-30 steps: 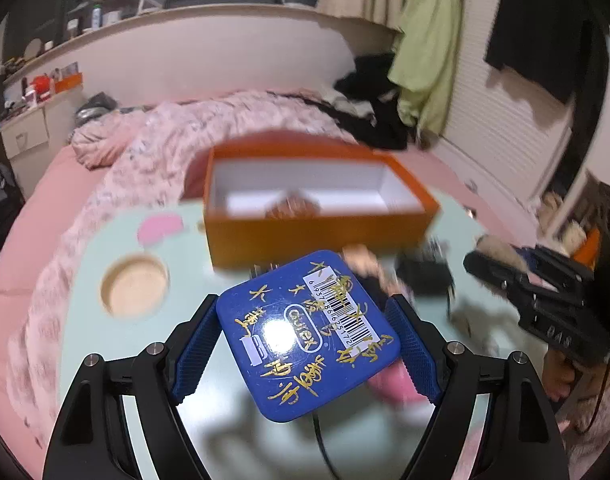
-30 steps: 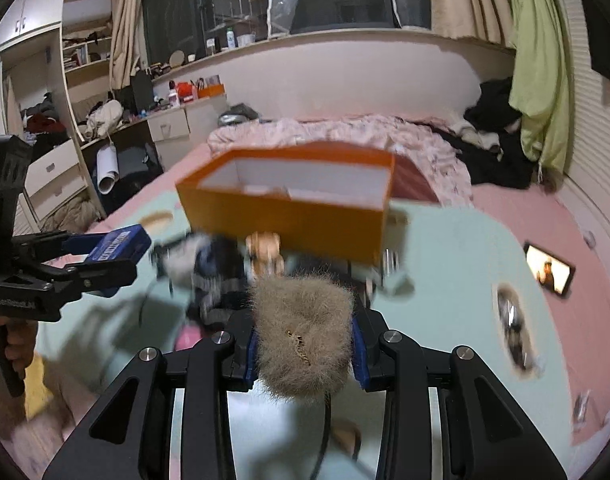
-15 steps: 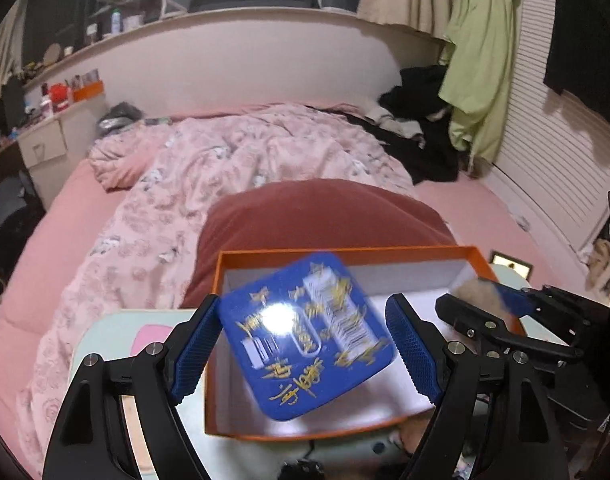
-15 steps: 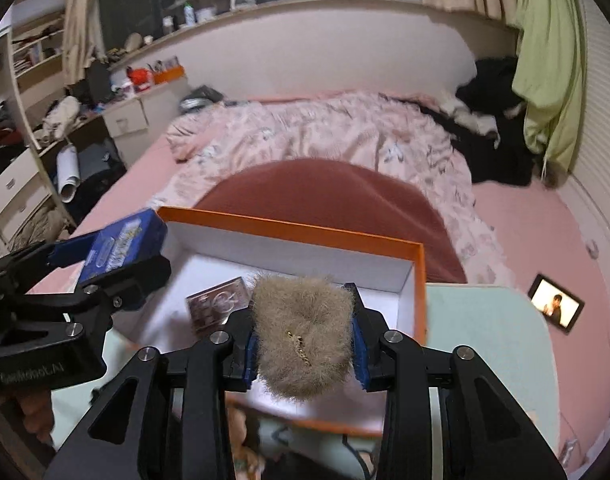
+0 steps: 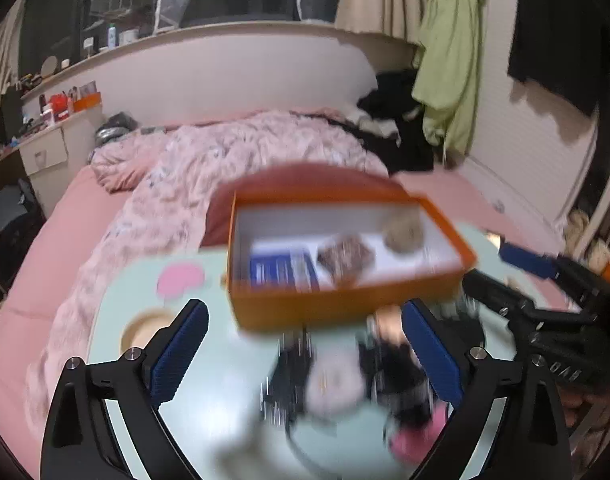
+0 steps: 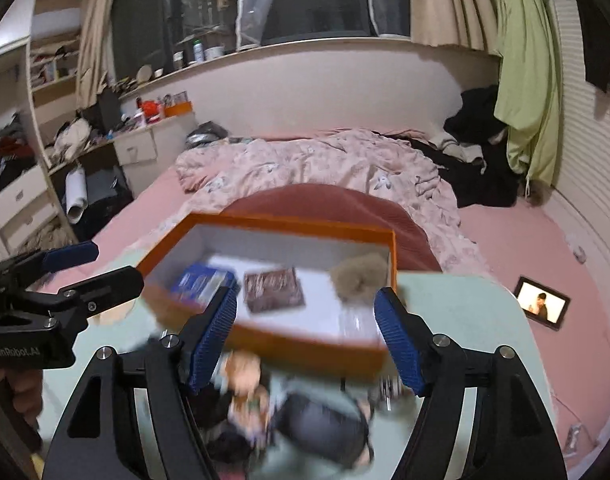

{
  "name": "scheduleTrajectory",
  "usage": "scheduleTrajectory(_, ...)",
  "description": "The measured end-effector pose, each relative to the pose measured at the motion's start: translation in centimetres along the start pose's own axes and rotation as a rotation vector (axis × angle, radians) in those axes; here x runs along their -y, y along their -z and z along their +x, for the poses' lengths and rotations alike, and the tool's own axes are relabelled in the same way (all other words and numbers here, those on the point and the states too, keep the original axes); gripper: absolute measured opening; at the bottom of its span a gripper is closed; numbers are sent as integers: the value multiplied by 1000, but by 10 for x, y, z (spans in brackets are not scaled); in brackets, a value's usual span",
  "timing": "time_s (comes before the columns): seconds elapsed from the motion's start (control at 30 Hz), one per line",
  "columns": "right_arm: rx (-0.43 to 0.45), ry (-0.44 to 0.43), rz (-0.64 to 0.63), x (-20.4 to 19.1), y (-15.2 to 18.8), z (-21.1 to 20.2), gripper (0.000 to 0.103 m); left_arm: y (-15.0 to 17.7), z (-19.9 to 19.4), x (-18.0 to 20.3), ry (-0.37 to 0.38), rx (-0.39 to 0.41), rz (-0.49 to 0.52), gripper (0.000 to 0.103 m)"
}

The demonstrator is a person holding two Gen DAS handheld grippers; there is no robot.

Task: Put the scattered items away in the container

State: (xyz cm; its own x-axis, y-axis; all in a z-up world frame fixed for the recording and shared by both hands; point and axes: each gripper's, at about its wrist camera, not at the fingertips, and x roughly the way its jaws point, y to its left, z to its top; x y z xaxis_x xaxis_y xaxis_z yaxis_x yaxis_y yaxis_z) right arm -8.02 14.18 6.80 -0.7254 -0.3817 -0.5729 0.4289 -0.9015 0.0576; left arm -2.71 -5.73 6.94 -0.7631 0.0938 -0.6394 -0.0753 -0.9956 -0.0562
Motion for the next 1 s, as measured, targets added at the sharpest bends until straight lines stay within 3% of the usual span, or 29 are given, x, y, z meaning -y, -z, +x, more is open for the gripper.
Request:
scheduleTrajectory(0.17,-105,-20,-55,-4,53,-22,72,64,-3,22,22,-107,47,99)
scheduleTrajectory(0.27,-177,-27,-40,-1,80,-22,72,82,4,36,4,-144,75,99)
scheduleTrajectory(0.37,-198,16,-58,-2,99,-22,72,85,8,37,-62,-163,84,99)
scheduleTrajectory(0.43,-210,27,-57,-1,103,-19,73,87,16,32,-93,-202,65,102)
scheduleTrajectory(0.47,-207,24,-48,0,102,-18,74,89,17,28,-68,-202,36,103)
scheduleTrajectory(0.63,-202,11,-53,2,104,-12,90,94,14,24,-66,-181,30,103)
scheduleTrajectory(1.0,-195,7,-55,0,110,-14,91,95,14,25,-62,-180,30,103)
